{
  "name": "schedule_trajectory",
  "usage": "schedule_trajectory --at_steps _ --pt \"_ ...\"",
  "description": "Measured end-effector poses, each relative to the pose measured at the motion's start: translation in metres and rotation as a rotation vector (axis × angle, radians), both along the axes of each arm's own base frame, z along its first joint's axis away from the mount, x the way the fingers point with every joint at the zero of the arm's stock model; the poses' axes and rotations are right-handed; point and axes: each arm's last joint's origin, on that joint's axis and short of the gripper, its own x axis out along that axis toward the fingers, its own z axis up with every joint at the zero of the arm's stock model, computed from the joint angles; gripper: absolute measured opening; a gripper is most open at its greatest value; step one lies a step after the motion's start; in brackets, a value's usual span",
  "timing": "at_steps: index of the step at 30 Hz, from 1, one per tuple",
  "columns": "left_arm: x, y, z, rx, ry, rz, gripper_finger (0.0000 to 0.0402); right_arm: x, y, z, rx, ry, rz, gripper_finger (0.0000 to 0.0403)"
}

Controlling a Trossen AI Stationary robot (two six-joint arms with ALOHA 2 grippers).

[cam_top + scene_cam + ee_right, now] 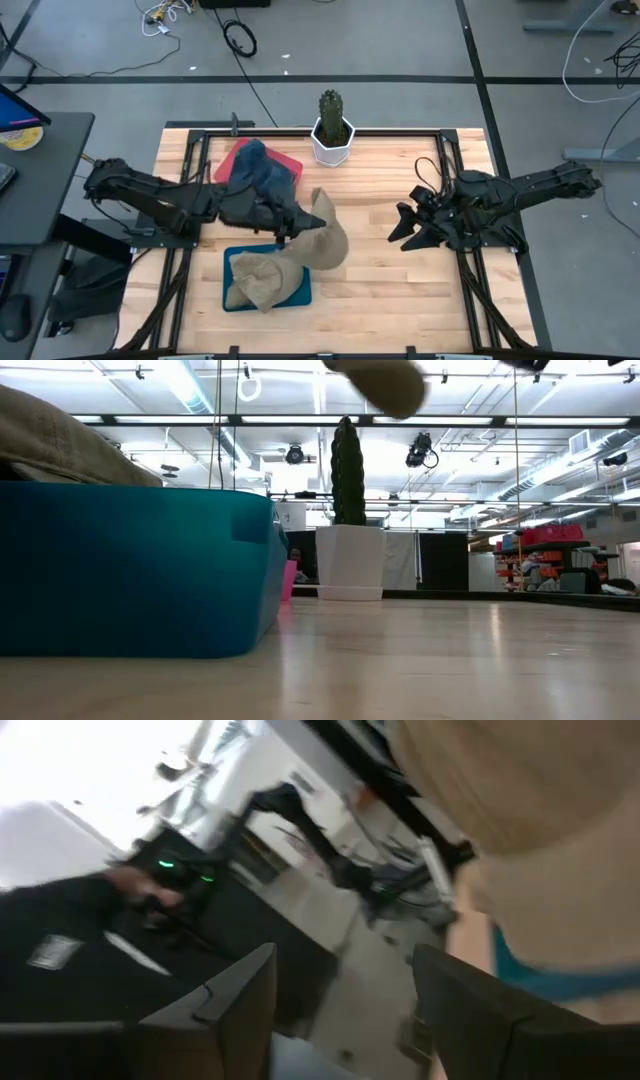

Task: Pick & Place hat
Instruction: Put the brown cap into the blue bin

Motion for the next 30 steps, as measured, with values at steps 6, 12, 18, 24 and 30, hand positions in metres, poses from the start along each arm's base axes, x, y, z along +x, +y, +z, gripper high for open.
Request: schedule_trajectory --at_steps 6,12,18,24,30 --pt "-0.011 -0.025 0.0 0.017 -0.011 0.237 0.0017 0.0 -0.001 -0.011 -0.1 0.064 -0.049 0.0205" --pt "-0.018 -0.051 -0.006 0.046 -0.005 0.349 0.0017 0.0 -0.002 -0.014 -0.123 0.083 -0.047 0.0166" --pt "-0.027 -0.069 -0.012 0.156 0.046 0.352 0.0017 0.0 -0.001 -0.015 -0.127 0.097 -0.036 0.0135" --pt "-0.042 -0.085 -0.025 0.234 0.15 0.311 0.0017 -0.001 -0.001 -0.016 -0.13 0.096 -0.019 0.0111" --pt "-0.058 -0.097 -0.039 0.202 0.254 0.277 0.0017 -0.001 -0.001 -0.016 -0.13 0.096 -0.019 0.0099"
